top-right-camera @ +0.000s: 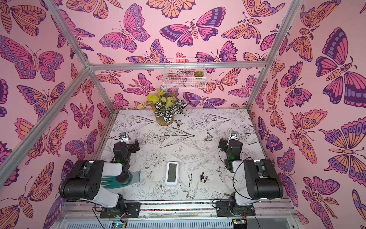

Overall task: Insert the battery into the alarm
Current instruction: Adjust the alarm at the center of the board.

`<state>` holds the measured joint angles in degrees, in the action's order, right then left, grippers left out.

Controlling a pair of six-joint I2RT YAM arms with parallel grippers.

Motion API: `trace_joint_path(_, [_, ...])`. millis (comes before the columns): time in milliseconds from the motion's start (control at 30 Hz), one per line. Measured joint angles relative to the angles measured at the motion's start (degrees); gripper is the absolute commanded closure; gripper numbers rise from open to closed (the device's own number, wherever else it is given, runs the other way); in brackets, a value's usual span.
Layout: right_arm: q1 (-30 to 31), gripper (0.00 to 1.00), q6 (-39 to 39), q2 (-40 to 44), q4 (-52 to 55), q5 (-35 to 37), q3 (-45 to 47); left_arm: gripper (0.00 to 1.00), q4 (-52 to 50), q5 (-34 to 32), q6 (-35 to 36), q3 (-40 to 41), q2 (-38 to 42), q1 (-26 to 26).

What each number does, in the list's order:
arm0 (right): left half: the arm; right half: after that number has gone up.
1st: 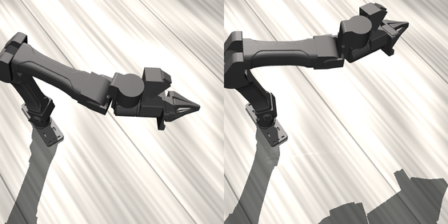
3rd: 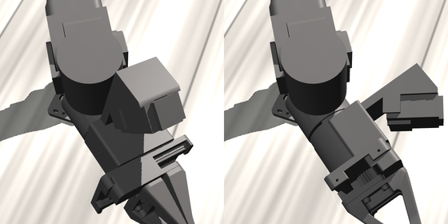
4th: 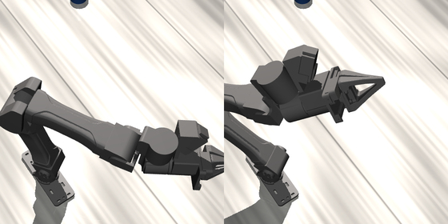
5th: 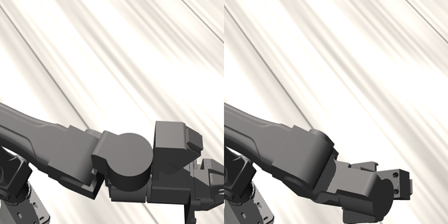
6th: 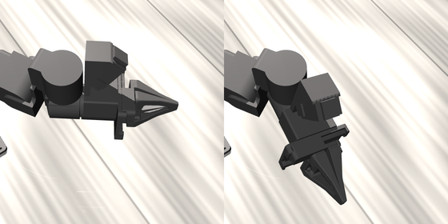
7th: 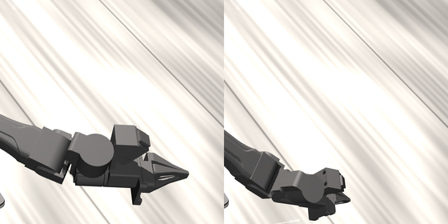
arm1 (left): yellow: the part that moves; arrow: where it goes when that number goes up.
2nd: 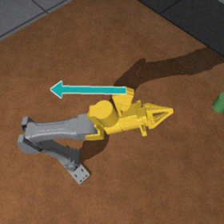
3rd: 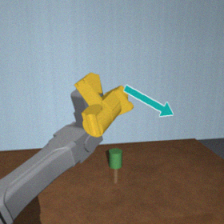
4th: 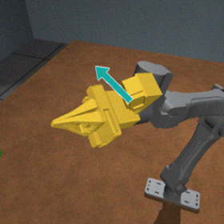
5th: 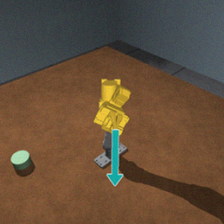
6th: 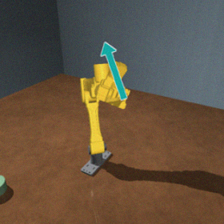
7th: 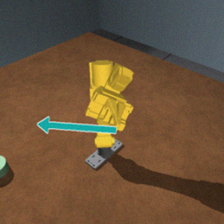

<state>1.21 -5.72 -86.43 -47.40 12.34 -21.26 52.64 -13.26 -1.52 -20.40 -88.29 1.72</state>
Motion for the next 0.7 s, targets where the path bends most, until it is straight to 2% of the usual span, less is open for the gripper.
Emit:
trace_joint_path(633, [0.0, 0.01, 0.04, 0.09, -0.2, -0.22, 0.04, 0.0, 0.11, 0.24, 0.26, 0.04, 0.04, 0.02])
trace_joint_path(700, [0.13, 0.01, 0.7, 2.25, 1.2, -1.05, 0.28, 0.0, -0.61, -0.28, 1.25, 0.28, 1.46, 0.72])
